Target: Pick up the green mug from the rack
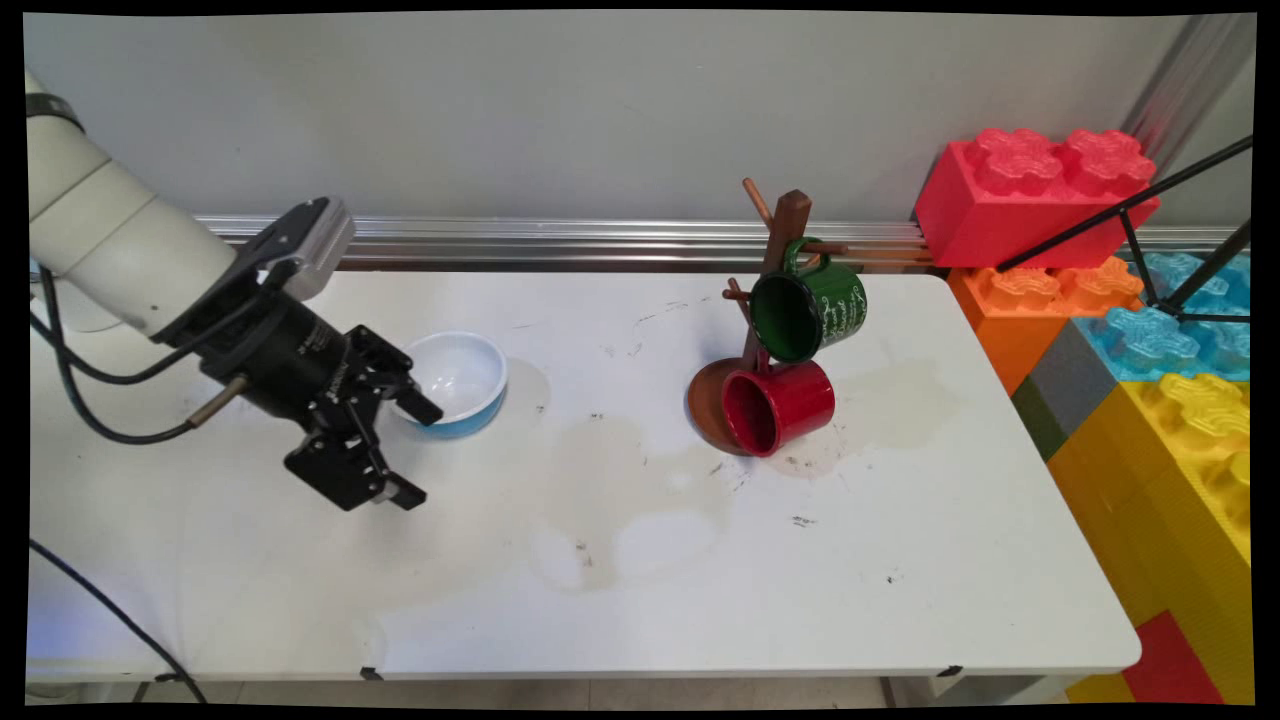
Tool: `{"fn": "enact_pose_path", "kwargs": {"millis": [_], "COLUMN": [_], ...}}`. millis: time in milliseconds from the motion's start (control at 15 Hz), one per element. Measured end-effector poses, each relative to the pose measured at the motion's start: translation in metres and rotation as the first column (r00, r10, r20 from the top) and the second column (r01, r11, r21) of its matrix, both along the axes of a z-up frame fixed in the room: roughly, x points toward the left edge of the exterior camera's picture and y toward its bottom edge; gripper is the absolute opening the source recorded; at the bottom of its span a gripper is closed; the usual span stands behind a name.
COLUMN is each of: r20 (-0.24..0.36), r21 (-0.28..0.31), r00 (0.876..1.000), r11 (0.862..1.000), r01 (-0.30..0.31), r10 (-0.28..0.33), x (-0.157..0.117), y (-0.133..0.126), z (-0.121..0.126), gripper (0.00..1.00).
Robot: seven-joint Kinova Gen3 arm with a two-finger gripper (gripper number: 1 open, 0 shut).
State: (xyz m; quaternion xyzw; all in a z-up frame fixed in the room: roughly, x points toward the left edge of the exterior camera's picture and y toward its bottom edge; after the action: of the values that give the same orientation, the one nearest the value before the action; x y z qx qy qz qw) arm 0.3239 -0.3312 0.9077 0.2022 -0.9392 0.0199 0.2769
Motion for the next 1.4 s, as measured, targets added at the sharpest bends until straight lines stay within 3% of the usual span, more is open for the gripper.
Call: {"fn": "enact_pose_path", "kwargs": {"millis": [533, 933, 1400], "r20": [-0.009, 0.046, 0.101], "r21": [-0.057, -0.045, -0.030], "r00": [1.000, 0.995, 0.971], "r11": [0.998, 0.996, 0.976], "r01": [0.012, -0.083, -0.216], "r10": [-0.013, 0.085, 0.218], "x": [-0.031, -0.079, -0.137], "y": [-0.014, -0.021, -0.024], "z": [-0.001, 0.008, 0.028], "gripper": [1.00, 1.00, 1.00]}}
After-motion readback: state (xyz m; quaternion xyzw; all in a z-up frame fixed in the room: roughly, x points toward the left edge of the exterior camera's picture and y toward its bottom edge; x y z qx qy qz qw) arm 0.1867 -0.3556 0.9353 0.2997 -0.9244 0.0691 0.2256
